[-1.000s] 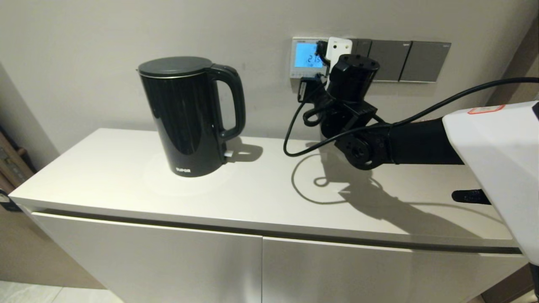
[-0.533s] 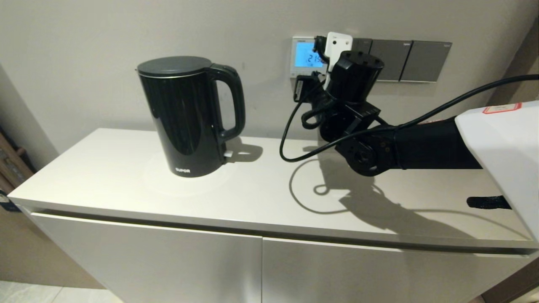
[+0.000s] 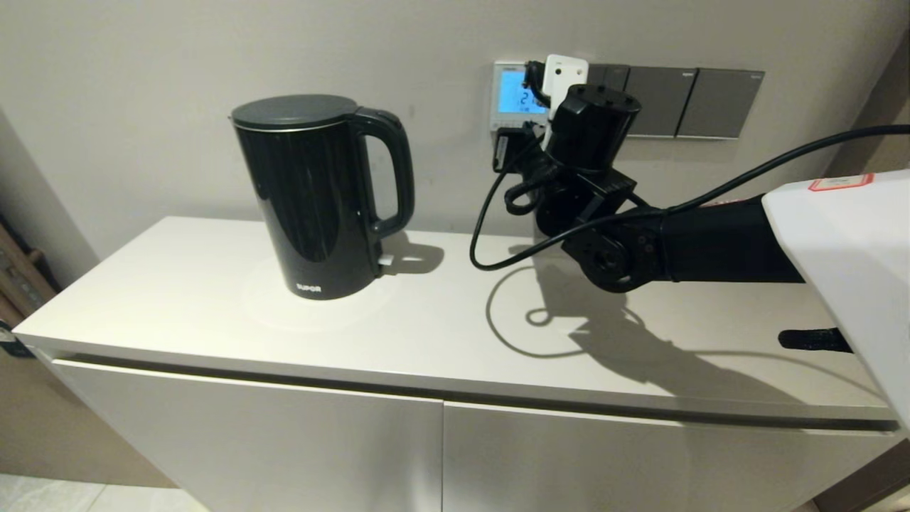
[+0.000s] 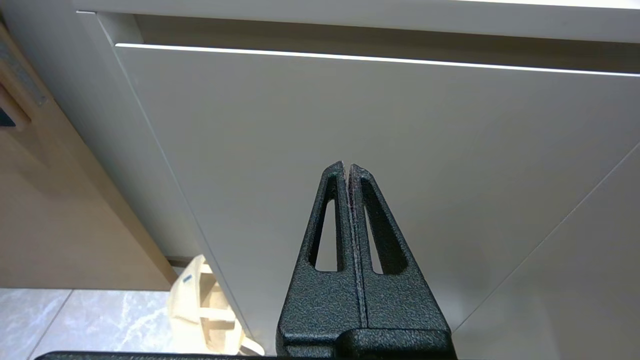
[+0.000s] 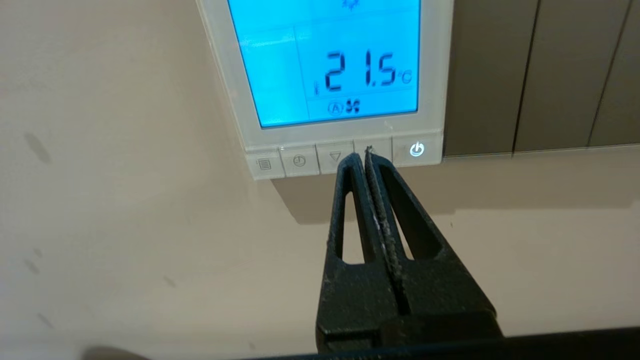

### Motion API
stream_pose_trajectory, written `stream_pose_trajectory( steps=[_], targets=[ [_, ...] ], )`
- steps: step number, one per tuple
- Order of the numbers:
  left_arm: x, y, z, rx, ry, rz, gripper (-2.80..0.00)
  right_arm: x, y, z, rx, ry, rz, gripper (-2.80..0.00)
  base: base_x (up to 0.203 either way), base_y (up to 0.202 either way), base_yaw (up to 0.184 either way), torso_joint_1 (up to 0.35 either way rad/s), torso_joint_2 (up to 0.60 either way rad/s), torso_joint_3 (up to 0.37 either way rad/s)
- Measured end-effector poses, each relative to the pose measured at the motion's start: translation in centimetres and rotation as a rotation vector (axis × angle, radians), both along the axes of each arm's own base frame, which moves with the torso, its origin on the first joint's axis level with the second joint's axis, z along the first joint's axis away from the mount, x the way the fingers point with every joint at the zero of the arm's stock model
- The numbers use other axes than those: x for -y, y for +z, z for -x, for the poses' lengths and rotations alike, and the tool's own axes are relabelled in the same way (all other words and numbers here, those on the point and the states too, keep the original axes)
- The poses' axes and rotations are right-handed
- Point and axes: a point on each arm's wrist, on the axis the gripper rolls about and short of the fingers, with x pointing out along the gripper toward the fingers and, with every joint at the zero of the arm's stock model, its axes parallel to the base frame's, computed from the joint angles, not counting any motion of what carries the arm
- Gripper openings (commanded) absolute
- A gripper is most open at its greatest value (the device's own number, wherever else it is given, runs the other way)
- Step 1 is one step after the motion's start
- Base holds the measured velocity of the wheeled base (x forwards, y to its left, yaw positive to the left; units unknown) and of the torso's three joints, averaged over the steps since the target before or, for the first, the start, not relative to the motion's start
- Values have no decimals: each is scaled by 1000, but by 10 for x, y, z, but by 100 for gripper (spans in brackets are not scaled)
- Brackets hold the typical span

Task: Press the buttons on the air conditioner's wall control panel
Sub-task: Press the temperature increase button

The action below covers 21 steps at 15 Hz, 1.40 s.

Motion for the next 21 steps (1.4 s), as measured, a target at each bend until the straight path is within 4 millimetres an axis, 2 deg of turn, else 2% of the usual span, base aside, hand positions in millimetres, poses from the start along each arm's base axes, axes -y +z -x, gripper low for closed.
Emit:
stream_pose_trajectory(
  steps=[21],
  targets=[
    [0,0,0,0,0,0,-280,-2,-8,-16,-14,-14,11,-280,0,0,0,0,0,0]
  ],
)
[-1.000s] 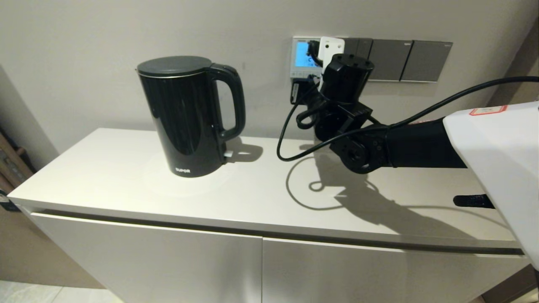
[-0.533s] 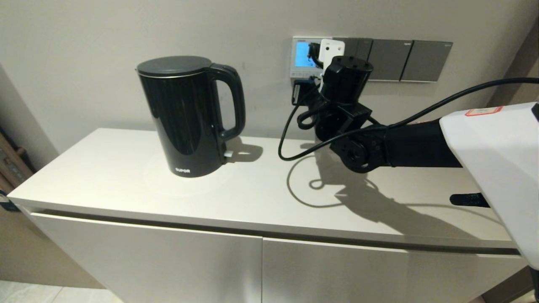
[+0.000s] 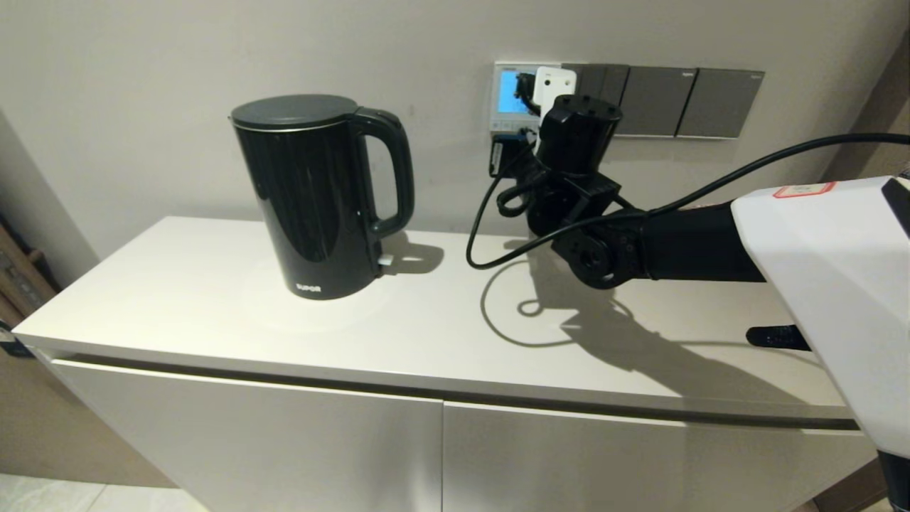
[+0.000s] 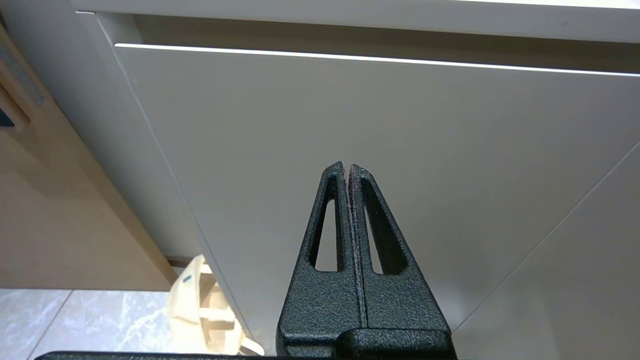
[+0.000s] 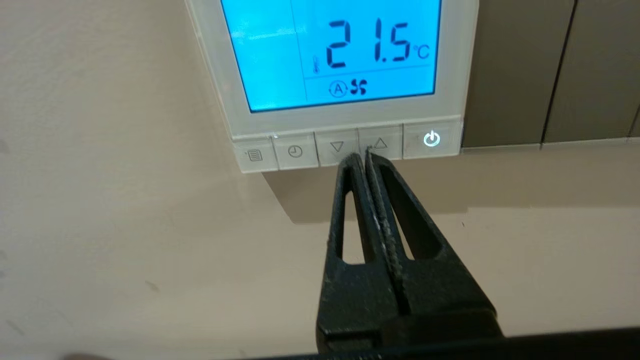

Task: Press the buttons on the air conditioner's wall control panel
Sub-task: Press the temperature increase button

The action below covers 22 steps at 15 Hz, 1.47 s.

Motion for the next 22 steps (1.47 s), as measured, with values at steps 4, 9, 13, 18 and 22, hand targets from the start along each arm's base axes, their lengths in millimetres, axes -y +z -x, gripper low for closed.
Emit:
stream_pose_trajectory(
  steps=[4,9,13,18,22],
  targets=[
    [0,0,0,0,-1,0,-280,-1,0,0,1,2,-1,-280,0,0,0,0,0,0],
    [0,0,0,0,0,0,-280,-2,2,8,0,11,-3,-280,0,0,0,0,0,0],
    [0,0,0,-1,0,0,-280,1,6,14,-1,13,-4,-280,0,0,0,0,0,0],
    [0,0,0,0,0,0,-280,6,9,11,4,0,-5,-280,0,0,0,0,0,0],
    [0,0,0,0,0,0,-280,4,8,6,10,-2,-8,-280,0,0,0,0,0,0]
  ],
)
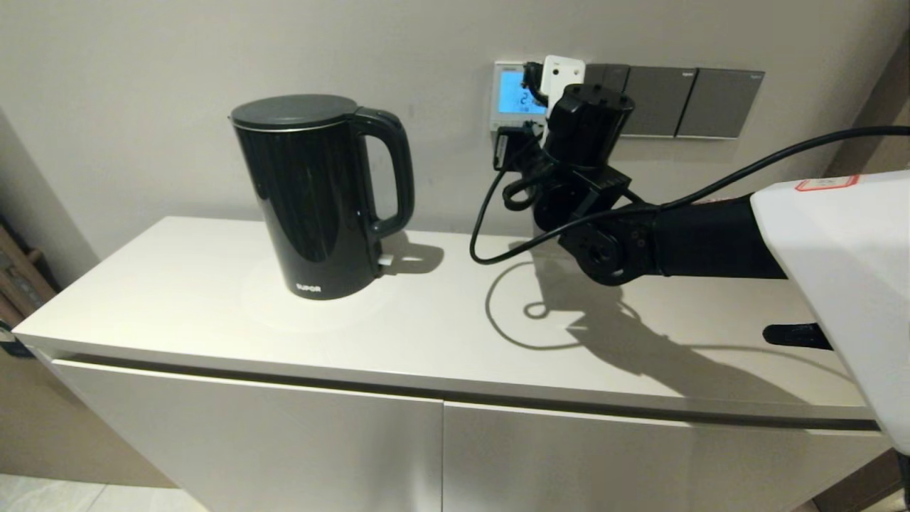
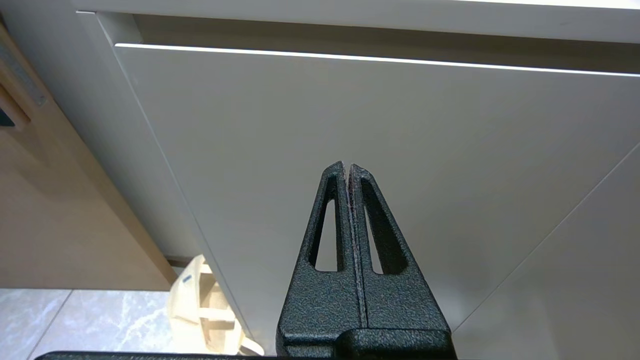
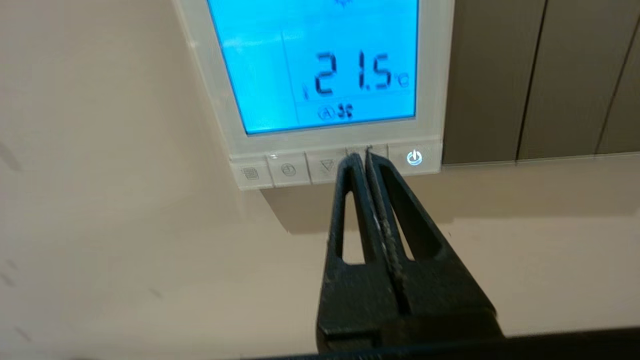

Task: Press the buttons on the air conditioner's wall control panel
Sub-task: Press the temperature increase button

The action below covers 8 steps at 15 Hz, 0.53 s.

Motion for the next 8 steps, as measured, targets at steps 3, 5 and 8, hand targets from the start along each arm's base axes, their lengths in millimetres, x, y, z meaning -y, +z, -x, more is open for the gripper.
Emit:
stream_pose_trajectory(
  steps=[3,5,8],
  targets=[
    [0,0,0,0,0,-1,-280,-2,-3,-4,-1,-1,1,-280,0,0,0,0,0,0],
    [0,0,0,0,0,0,-280,-2,-5,-5,-3,-1,3,-280,0,0,0,0,0,0],
    [0,0,0,0,0,0,-280,-2,-7,-4,-8,0,4,-280,0,0,0,0,0,0]
  ],
)
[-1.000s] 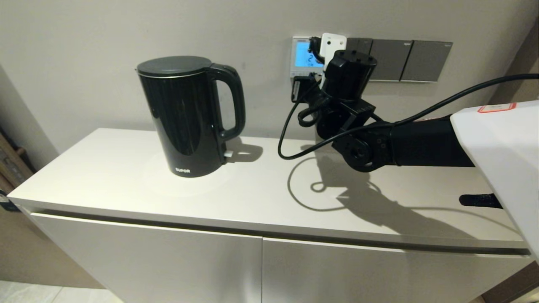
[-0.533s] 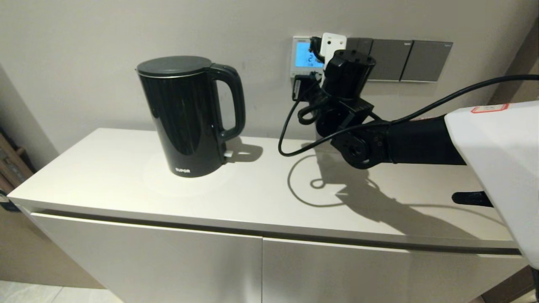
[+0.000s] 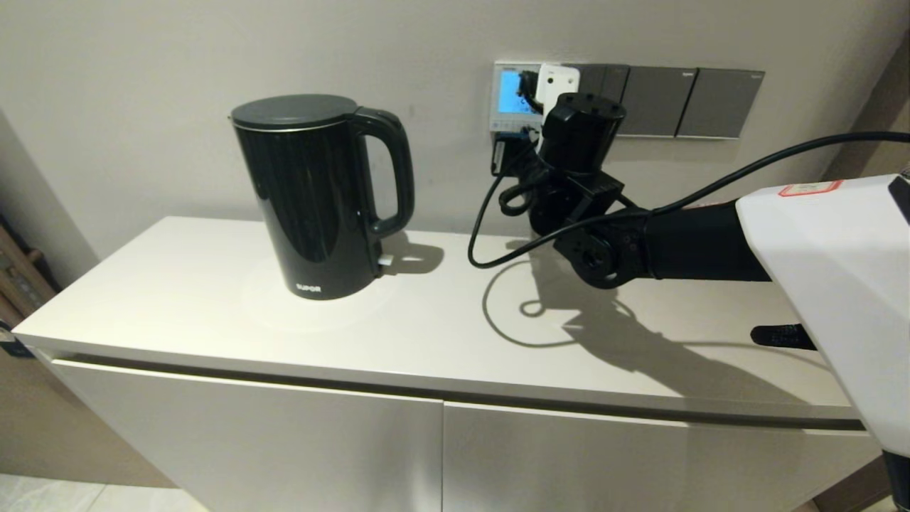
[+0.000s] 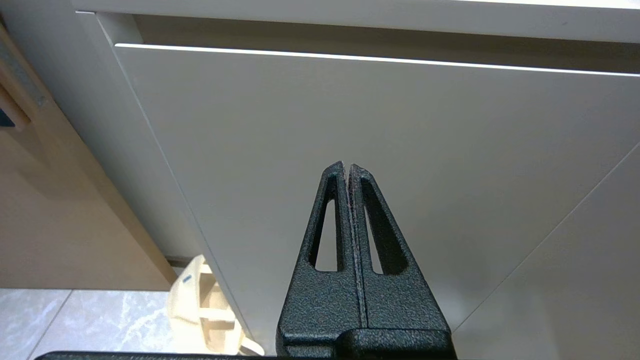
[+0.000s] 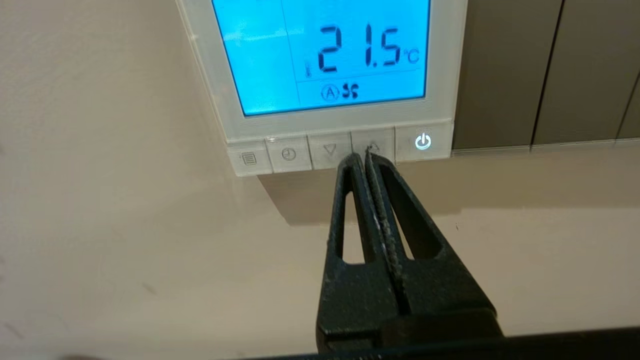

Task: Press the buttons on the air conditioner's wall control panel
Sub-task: Press the temperature increase button

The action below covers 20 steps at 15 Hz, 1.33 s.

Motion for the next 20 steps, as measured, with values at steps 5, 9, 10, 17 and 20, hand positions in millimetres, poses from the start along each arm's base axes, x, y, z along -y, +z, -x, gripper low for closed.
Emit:
stream_pose_trajectory(
  steps=[5,9,10,17,20],
  targets=[
    [0,0,0,0,1,0,-280,-1,1,8,-8,12,3,-280,0,0,0,0,0,0],
    [0,0,0,0,0,0,-280,1,1,7,-8,6,4,-280,0,0,0,0,0,0],
    [0,0,0,0,0,0,-280,2,1,5,-7,3,4,-280,0,0,0,0,0,0],
    [0,0,0,0,0,0,-280,0,-2,-3,-5,-4,8,-280,0,0,0,0,0,0],
    [0,0,0,0,0,0,-280,5,-4,-7,-8,-16,10,-280,0,0,0,0,0,0]
  ],
)
